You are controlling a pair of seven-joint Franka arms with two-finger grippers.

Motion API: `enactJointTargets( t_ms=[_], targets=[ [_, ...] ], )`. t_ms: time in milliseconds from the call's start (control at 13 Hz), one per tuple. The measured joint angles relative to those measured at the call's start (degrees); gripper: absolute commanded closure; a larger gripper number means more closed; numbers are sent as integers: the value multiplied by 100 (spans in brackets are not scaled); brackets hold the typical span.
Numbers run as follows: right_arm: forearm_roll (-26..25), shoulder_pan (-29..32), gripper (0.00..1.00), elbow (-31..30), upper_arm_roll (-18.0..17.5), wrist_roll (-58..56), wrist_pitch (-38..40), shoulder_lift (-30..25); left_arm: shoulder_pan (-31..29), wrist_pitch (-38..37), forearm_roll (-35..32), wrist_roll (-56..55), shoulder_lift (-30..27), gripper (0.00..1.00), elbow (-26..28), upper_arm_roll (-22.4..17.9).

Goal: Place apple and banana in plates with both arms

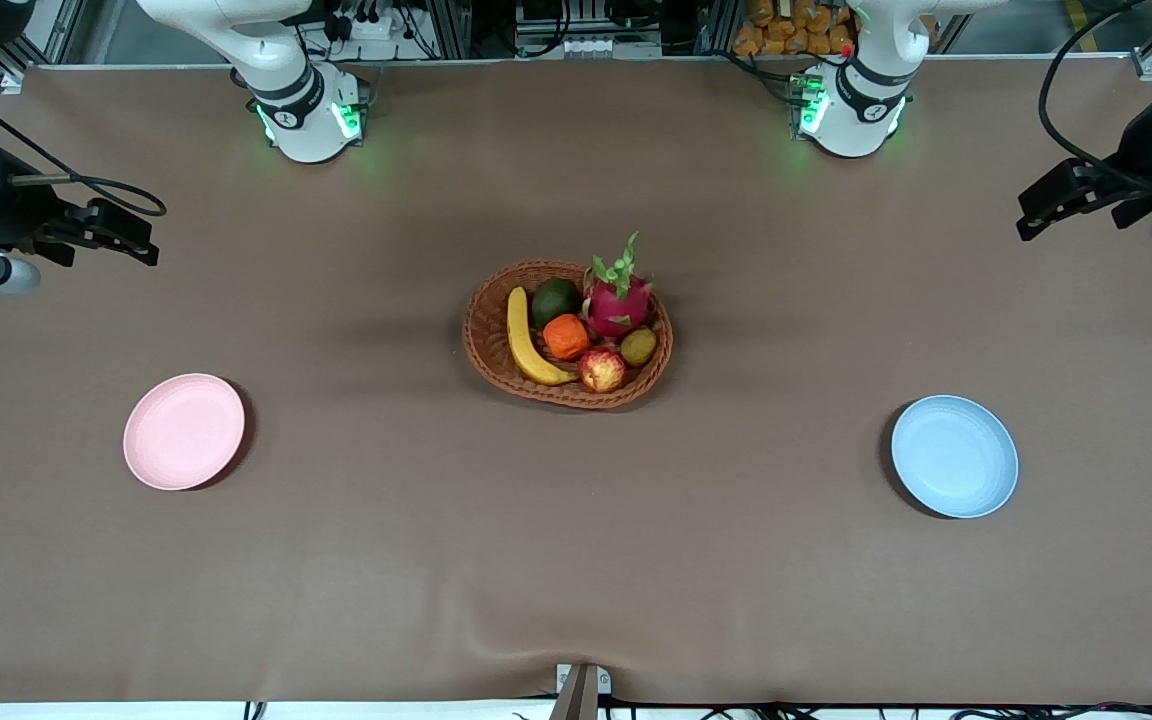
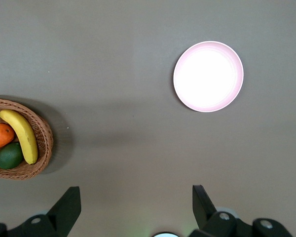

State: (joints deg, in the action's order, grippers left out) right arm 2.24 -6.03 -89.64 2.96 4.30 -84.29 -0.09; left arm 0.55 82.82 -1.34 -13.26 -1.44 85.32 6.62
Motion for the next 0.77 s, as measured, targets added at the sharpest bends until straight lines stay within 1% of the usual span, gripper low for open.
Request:
enactJointTargets(
  t_ms=[154,462,769],
  targets=[
    [0,2,0,40,12,0,98,-12,1,0,0,8,0,0,-3,69],
    [-6,3,0,53,41,0,194,-13,-41,-5,0,176,-1,0,-4,39],
    [-64,4,0,53,48,0,255,-13,-39,-294,1,185,-23,0,-24,51]
  ],
)
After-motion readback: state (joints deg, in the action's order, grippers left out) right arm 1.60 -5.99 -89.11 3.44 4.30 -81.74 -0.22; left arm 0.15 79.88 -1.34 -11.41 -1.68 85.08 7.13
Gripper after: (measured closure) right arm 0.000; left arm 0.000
